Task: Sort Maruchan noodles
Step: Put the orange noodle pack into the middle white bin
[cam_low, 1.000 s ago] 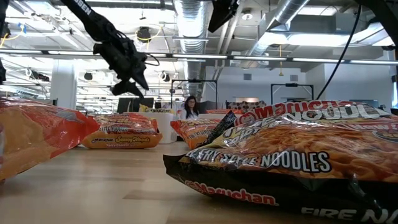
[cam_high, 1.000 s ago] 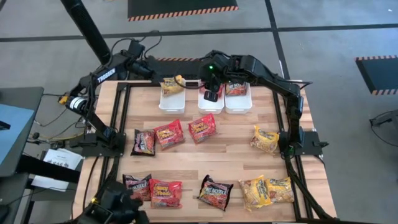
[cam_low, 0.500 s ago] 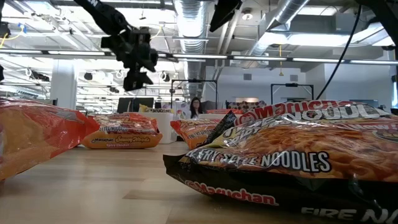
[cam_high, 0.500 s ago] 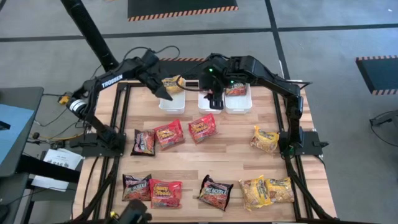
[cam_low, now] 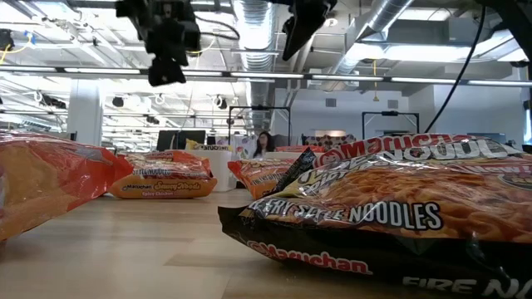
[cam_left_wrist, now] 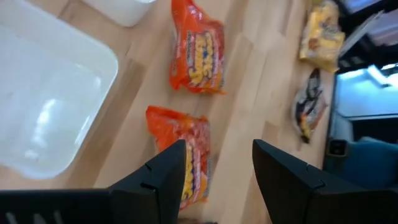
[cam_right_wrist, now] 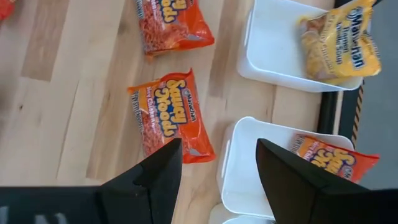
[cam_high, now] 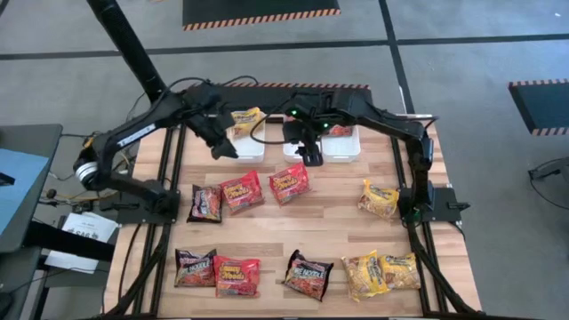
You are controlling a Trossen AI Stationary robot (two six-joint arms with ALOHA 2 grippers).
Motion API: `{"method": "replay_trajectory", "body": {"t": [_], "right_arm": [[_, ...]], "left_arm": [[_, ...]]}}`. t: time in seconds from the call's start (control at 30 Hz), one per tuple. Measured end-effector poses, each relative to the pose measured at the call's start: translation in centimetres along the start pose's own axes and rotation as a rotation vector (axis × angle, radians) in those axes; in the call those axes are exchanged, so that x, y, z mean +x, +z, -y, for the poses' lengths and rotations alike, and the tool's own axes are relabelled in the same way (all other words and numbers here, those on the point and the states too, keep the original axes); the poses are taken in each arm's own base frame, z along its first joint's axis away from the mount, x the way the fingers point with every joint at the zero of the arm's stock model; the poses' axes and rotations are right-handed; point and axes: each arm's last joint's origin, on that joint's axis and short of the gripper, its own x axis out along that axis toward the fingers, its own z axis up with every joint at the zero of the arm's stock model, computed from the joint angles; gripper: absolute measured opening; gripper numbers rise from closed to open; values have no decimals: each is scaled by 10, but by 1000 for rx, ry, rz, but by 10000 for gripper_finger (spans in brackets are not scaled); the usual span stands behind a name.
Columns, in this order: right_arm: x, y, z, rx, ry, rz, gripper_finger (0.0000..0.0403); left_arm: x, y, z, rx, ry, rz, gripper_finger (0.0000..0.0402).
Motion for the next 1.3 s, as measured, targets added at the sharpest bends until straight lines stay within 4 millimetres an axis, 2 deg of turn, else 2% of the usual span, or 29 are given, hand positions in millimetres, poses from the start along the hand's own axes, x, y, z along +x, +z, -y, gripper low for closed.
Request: {"method": "replay_trajectory", "body": {"t": [0.23, 0.37, 0.57, 0.9, 1.13, 1.3], "right_arm": [[13, 9, -12, -34, 9, 19, 230], [22, 16, -18, -52, 13, 33, 230], [47, 29, -30, -88, 30, 43, 230], [100, 40, -42, -117, 52, 11, 230], [136, 37, -42, -117, 59, -68, 230], [154, 32, -42, -108, 76, -120, 230]], "left_arm": [[-27, -16, 33, 112, 37, 67, 171], [-41, -28, 45, 134, 54, 84, 171], [-57, -47, 58, 151, 42, 67, 171], [-61, -65, 67, 167, 23, -28, 171], [-59, -67, 70, 198, 9, -54, 171], [-60, -68, 70, 201, 9, -51, 171]]}}
